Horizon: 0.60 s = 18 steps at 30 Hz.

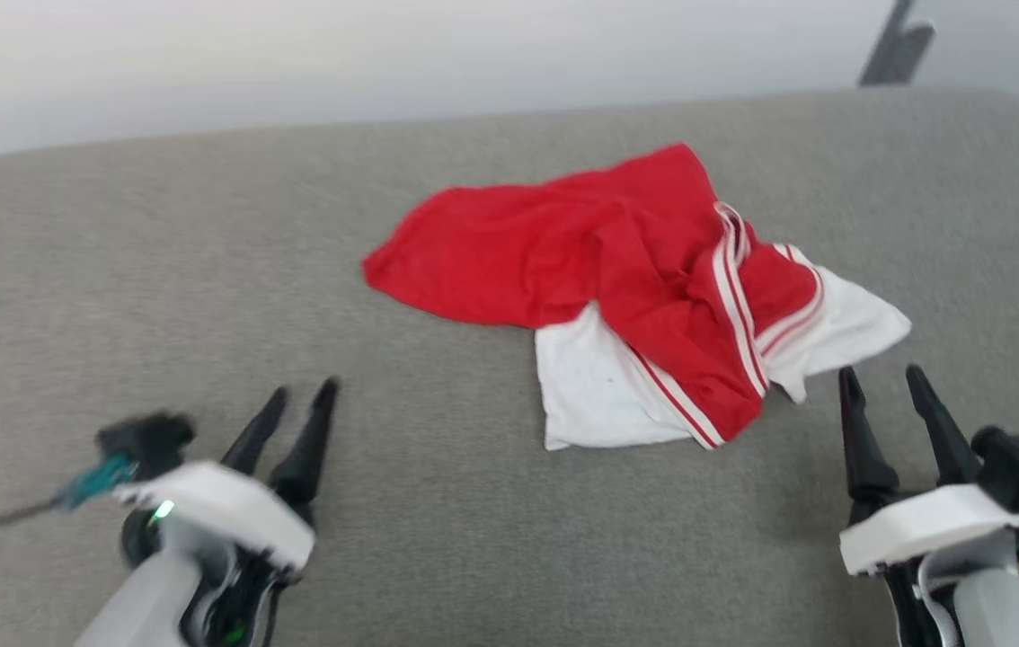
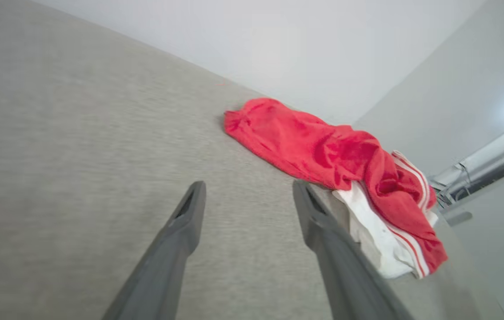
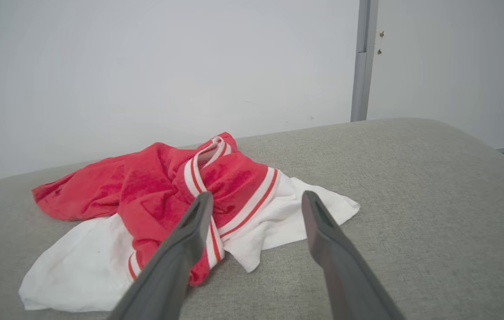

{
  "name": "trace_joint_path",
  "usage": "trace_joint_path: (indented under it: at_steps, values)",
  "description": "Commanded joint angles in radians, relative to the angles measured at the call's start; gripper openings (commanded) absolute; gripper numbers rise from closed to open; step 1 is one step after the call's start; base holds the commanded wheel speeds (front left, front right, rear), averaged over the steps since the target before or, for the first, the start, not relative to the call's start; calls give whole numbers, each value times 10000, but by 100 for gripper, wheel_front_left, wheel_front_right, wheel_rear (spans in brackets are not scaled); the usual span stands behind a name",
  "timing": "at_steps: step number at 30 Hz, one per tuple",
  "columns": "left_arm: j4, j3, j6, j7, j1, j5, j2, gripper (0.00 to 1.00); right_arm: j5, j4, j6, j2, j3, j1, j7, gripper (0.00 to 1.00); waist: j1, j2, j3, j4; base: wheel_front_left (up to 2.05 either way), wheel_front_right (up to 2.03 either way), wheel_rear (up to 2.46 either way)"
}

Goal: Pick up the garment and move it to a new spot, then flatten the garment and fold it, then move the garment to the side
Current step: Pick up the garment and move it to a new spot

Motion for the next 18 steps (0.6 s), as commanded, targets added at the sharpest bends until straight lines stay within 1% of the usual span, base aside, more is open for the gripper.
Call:
trace_joint_path:
  at_steps: [1, 4, 5, 10, 11, 18]
  values:
    - [-119, 560, 28, -34, 569, 439, -122, 100, -15, -21, 1, -63, -68, 205, -50, 100, 0, 0, -589, 529, 0, 0, 0]
    - [-410, 1804, 28, -27, 1647, 1446, -377, 100, -6, -36, 1, -123, -210, 546, -50, 100, 0, 0, -870, 690, 0, 0, 0]
    - [-576, 2517, 28, -27, 2229, 2136, -512, 100, -31, -73, 1, -143, -296, 711, -50, 100, 0, 0, -1013, 756, 0, 0, 0]
    - [-1091, 3999, 61, -28, 3429, 4292, -861, 100, -134, -175, 1, -252, -429, 1012, -50, 100, 0, 0, -1291, 789, 0, 0, 0]
    - [-1091, 3999, 61, -28, 3429, 4292, -861, 100, -134, -175, 1, -252, -429, 1012, -50, 100, 0, 0, -1291, 789, 0, 0, 0]
    - [-2595, 5840, 34, -28, 4618, 6788, -1607, 100, -154, -532, 1, -221, -581, 1306, -50, 100, 0, 0, -1541, 770, 0, 0, 0]
